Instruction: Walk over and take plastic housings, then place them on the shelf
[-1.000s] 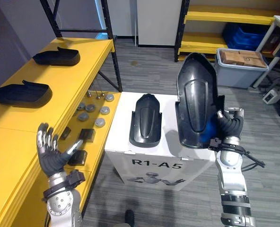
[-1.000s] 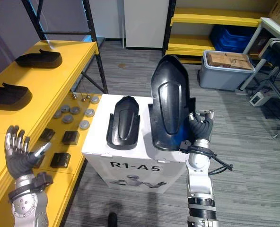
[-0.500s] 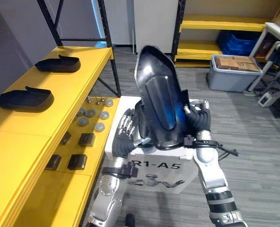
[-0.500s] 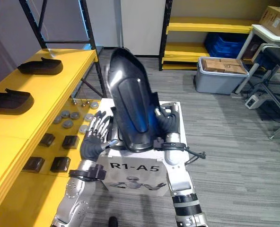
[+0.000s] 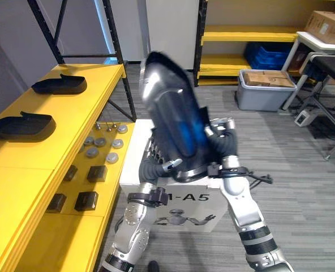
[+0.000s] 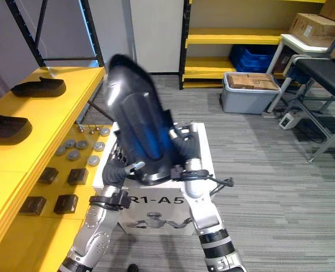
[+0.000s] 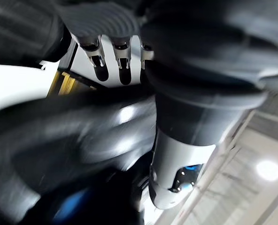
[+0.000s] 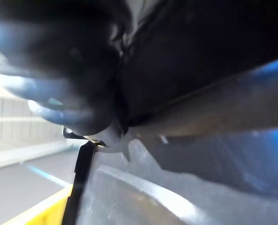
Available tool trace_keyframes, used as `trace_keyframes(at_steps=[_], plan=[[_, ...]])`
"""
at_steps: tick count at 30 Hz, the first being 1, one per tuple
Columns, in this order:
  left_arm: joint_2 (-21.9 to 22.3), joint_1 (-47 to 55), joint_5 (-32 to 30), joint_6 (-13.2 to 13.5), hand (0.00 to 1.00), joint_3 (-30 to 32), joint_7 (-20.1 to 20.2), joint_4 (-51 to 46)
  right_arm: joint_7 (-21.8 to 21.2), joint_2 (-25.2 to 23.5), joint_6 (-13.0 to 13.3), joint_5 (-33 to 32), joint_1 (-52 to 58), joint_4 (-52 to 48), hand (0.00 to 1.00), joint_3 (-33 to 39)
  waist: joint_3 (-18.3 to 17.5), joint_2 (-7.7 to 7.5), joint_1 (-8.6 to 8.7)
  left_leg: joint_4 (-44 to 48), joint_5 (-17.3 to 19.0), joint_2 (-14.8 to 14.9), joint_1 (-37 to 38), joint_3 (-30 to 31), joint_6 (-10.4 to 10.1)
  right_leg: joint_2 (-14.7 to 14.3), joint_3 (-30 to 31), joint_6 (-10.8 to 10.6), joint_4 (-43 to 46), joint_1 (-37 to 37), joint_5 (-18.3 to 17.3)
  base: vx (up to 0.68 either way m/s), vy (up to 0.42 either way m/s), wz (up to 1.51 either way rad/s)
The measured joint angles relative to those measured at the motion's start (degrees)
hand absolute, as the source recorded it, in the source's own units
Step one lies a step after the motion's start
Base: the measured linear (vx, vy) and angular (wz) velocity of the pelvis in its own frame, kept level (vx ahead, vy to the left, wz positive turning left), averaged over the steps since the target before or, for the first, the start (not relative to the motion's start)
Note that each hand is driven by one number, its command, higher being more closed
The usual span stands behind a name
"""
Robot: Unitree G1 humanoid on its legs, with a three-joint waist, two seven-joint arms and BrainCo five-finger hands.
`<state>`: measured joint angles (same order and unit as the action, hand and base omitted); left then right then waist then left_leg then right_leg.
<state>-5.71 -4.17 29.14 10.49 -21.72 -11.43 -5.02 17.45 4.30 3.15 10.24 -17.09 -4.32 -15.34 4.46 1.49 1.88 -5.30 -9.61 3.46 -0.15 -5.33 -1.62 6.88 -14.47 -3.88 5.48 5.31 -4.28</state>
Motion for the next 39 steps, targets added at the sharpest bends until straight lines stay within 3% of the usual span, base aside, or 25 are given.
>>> trace_keyframes(at_steps=[7,8,13,14,23,30,36,39], plan=[[-0.2,-0.1,-3.2,-0.4,0.0,0.0,-6.3,0.7,1.3,0.2,0.3,-1.1,4.8,0.1,1.0,-1.6,-0.6,-0.03,0.06,0.0,0.0,0.0,-0.2,-0.1,0.0,0.0,0.1,-0.1,-0.2,-0.1,0.2,0.0,0.0,0.0],[-0.1,-0.3,-4.3,-0.5,1.0,0.0,-7.5,0.8,1.7,0.2,0.3,-1.8,6.0,0.1,1.0,-1.7,-0.8,-0.05,0.08,0.0,0.0,0.0,-0.2,-0.1,0.0,0.0,0.1,-0.1,-0.2,-0.1,0.2,0.0,0.0,0.0],[0.8,-2.1,-5.8,-0.5,1.0,1.2,-9.8,1.9,2.3,0.3,0.3,-4.3,9.6,0.4,1.0,-3.0,-1.8,-0.04,0.29,0.0,0.0,0.0,-0.2,-0.2,0.0,0.0,0.2,-0.1,-0.2,-0.2,0.2,0.0,-0.002,-0.01],[0.8,-2.3,-5.8,-0.5,1.0,1.9,-9.8,2.2,2.3,0.3,0.3,-4.5,10.2,0.4,0.0,-3.5,-2.2,-0.07,0.25,0.0,0.0,0.1,-0.2,-0.4,0.0,-0.1,0.3,-0.1,-0.2,-0.3,0.2,-0.02,-0.01,-0.06],[0.4,-2.5,-8.0,-0.6,1.0,6.1,-10.7,3.2,0.1,0.5,2.3,-5.4,12.4,0.4,0.0,-6.8,-2.7,-0.17,0.1,0.0,-0.1,0.5,-0.1,-0.8,-0.1,-0.4,1.0,0.0,-0.3,-0.6,0.5,-0.01,-0.006,-0.04],[0.9,-1.6,-13.7,-0.8,1.0,7.0,-8.0,0.9,-3.6,2.1,2.7,-5.4,12.4,-3.5,0.0,-2.7,-3.1,-0.54,-0.05,0.0,-0.1,0.4,-0.1,-0.8,-0.1,-0.4,0.9,-0.1,-0.5,-0.3,0.6,0.0,0.0,0.0],[3.5,2.3,-21.2,-1.2,1.0,8.8,-4.4,-2.9,-8.8,2.9,8.5,-19.1,12.2,-13.4,0.0,6.8,-3.1,-0.52,0.13,0.0,-0.1,0.5,0.0,-0.8,-0.1,-0.5,0.9,-0.1,-0.5,-0.2,0.6,0.0,0.0,0.0],[3.3,7.0,-22.1,-1.2,1.0,13.3,-3.5,-4.0,-9.4,3.0,11.2,-30.3,12.2,-13.8,0.0,20.0,-3.1,-0.52,0.24,0.0,-0.1,0.6,0.1,-0.8,-0.1,-0.5,0.9,-0.1,-0.5,-0.1,0.6,0.0,0.0,0.0]])
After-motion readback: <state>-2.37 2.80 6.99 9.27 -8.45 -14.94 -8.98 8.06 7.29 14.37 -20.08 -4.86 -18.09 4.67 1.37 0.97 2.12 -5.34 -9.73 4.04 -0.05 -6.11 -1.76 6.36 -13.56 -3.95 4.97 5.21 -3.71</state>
